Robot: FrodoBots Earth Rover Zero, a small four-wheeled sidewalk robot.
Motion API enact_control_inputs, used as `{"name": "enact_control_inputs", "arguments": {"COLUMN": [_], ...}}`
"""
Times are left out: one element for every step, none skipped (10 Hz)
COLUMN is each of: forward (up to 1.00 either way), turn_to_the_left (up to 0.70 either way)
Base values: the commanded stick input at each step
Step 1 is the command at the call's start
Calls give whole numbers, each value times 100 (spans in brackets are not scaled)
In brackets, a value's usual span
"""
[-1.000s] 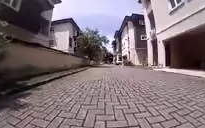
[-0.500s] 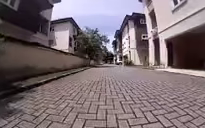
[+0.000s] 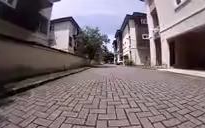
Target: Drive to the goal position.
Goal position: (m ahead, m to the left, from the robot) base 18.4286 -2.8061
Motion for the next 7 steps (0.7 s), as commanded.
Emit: {"name": "enact_control_inputs", "arguments": {"forward": [50,50,50,50,50,50,50], "turn_to_the_left": [0,0,0,0,0,0,0]}}
